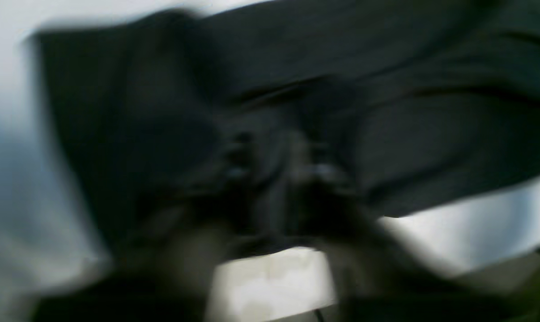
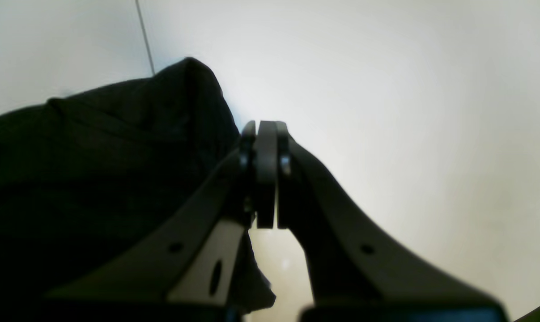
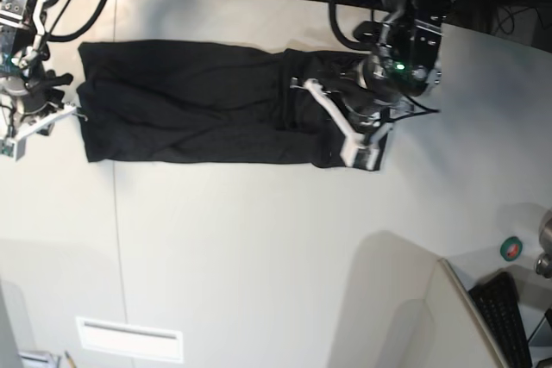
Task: Layout the t-shirt on the table in an organized manner, then fold the t-shirt properly
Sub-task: 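Move the left gripper inward and fold the strip end toward the center, then release the strip with the left gripper and move it to the strip end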
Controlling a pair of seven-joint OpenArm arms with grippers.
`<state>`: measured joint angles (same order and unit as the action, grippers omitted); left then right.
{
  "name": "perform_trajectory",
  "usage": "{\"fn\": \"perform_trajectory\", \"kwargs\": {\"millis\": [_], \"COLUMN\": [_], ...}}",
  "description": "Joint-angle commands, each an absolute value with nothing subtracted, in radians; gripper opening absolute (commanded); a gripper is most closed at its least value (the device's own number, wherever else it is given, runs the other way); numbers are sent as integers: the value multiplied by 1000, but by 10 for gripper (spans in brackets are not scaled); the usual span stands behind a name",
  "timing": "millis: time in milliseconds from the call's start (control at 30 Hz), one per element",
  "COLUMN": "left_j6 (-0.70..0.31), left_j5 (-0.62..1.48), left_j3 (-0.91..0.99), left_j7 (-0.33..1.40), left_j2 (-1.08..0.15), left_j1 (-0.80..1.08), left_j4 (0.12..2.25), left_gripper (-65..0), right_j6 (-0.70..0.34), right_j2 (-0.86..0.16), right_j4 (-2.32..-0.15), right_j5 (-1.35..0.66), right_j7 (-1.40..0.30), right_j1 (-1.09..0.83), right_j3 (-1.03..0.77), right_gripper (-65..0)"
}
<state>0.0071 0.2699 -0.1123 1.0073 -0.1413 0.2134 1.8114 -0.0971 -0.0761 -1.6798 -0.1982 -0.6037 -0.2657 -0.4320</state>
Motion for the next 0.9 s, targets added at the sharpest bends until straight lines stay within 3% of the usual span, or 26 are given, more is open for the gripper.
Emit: {"fn": "perform_trajectory", "kwargs": {"millis": [0, 267, 500, 867], "left_j6": [5, 8, 8, 10], "left_j5": [277, 277, 282, 283], "left_j3": [-76, 82, -22, -153], "left_j7": [992, 989, 989, 990], "left_j2": [-147, -93, -24, 82], "left_j1": [202, 81, -35, -102], "left_j4": [1810, 1584, 1419, 1365], "left_gripper": [-650, -650, -650, -650], "right_j6": [-101, -101, -101, -101], "right_j2": [-87, -87, -87, -87], "right_j4": [-1695, -1695, -1695, -1695], "right_j5": [-199, -199, -199, -199], "right_j7": [-579, -579, -579, -579], "right_j1": [-255, -248, -248, -249], "right_j3": [-435, -432, -433, -433], "right_gripper": [-650, -650, -650, -650]}}
